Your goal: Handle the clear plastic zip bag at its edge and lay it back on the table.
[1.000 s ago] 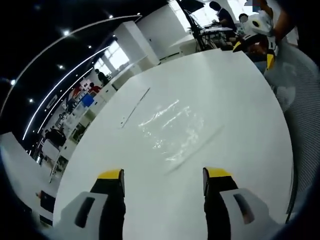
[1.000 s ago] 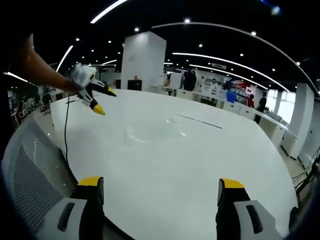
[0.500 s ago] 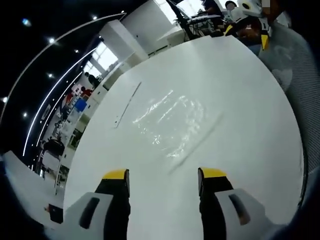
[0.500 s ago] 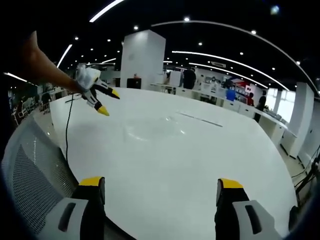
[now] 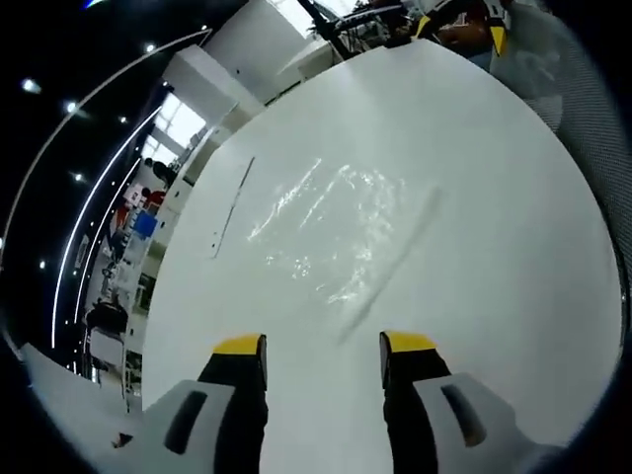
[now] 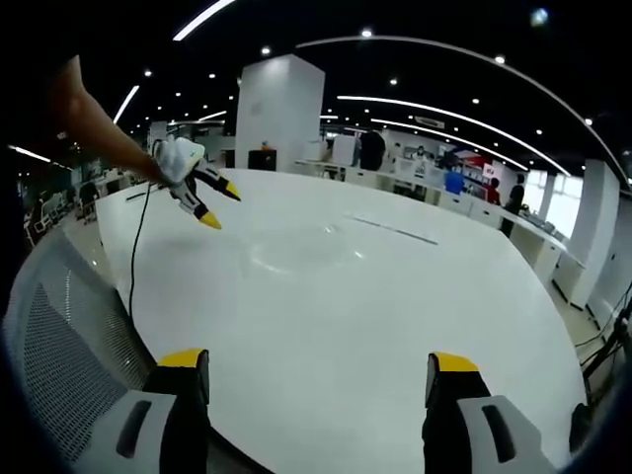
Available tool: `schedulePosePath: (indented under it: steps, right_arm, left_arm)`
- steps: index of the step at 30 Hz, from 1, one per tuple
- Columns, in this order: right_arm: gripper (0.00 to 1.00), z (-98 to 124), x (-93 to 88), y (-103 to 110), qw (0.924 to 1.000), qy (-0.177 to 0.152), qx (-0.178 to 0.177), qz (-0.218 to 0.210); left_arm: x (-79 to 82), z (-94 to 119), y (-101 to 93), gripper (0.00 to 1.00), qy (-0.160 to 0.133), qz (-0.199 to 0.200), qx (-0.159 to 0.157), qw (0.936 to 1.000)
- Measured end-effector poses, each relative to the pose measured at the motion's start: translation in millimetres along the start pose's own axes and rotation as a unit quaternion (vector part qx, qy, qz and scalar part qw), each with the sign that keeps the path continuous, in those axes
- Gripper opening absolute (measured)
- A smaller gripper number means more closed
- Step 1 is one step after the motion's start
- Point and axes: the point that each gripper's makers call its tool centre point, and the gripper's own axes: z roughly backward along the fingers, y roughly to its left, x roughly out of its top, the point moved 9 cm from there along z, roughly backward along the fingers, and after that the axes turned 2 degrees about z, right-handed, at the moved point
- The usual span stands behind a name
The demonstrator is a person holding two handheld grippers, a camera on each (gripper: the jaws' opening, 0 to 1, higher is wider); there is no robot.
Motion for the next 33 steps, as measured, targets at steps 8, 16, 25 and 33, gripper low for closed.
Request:
schedulePosePath:
  steps: [8, 16, 25, 33]
  right_arm:
    - [0.90, -1, -1.5, 0, 1.0000, 0.009, -0.001, -0.001]
    - [0.89, -1, -2.7, -1, 0.9999, 0.016, -0.002, -0.001]
    - [0.88, -1, -3.7, -1, 0.9997, 0.022, -0.004, -0.002]
    - [0.87, -2, -4.6, -2, 0.9996, 0.028, -0.005, -0.002]
  left_arm:
    - [3.1, -10, 0.0, 0.36, 0.017, -0.055, -0.010, 0.9983]
    - [2.8, -16, -0.4, 0.35, 0.022, -0.094, -0.033, 0.9948]
    - [14.3, -16, -4.4, 0.28, 0.020, -0.135, -0.053, 0.9892]
    - [17.7, -23, -3.4, 0.22, 0.018, -0.164, -0.070, 0.9838]
